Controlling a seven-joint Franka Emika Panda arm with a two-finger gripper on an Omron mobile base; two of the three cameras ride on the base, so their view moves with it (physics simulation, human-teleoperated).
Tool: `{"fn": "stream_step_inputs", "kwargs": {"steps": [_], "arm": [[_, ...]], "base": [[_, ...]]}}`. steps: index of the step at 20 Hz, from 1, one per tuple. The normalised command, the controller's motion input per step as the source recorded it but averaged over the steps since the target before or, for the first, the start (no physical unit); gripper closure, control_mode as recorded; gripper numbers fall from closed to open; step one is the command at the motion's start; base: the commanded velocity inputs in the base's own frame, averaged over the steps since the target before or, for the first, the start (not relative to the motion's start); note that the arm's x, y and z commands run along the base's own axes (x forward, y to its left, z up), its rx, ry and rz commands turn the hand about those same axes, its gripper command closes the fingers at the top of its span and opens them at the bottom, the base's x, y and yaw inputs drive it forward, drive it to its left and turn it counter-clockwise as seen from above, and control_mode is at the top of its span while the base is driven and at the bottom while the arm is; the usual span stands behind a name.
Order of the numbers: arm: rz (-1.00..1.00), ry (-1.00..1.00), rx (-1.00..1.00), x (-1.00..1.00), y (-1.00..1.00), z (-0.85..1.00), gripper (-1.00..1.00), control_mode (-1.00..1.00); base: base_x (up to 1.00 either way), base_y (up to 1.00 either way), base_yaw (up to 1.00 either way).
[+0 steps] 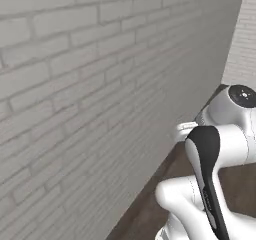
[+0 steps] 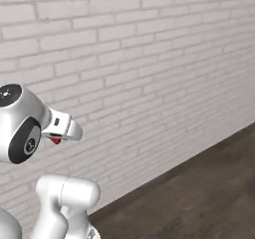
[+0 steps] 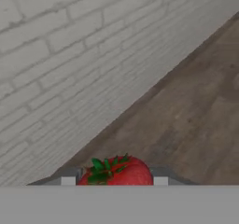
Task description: Take the strawberry from the fridge and place it on top of the pancake, located on the dining counter.
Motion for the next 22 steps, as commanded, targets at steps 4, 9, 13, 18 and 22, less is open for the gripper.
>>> {"fn": "stream_step_inputs", "kwargs": {"steps": [4, 9, 13, 18, 22], "arm": [[0.00, 0.00, 0.00, 0.00, 0.00, 0.00, 1.00, 1.00], [0.00, 0.00, 0.00, 0.00, 0.00, 0.00, 1.00, 1.00], [0.00, 0.00, 0.00, 0.00, 0.00, 0.00, 1.00, 1.00], [0.00, 0.00, 0.00, 0.00, 0.00, 0.00, 1.00, 1.00], [0.00, 0.00, 0.00, 0.00, 0.00, 0.00, 1.00, 1.00]], "base": [[0.71, 0.00, -0.73], [0.65, 0.00, -0.77], [0.50, 0.00, -0.85], [0.36, 0.00, -0.85], [0.42, 0.00, -0.77]]}}
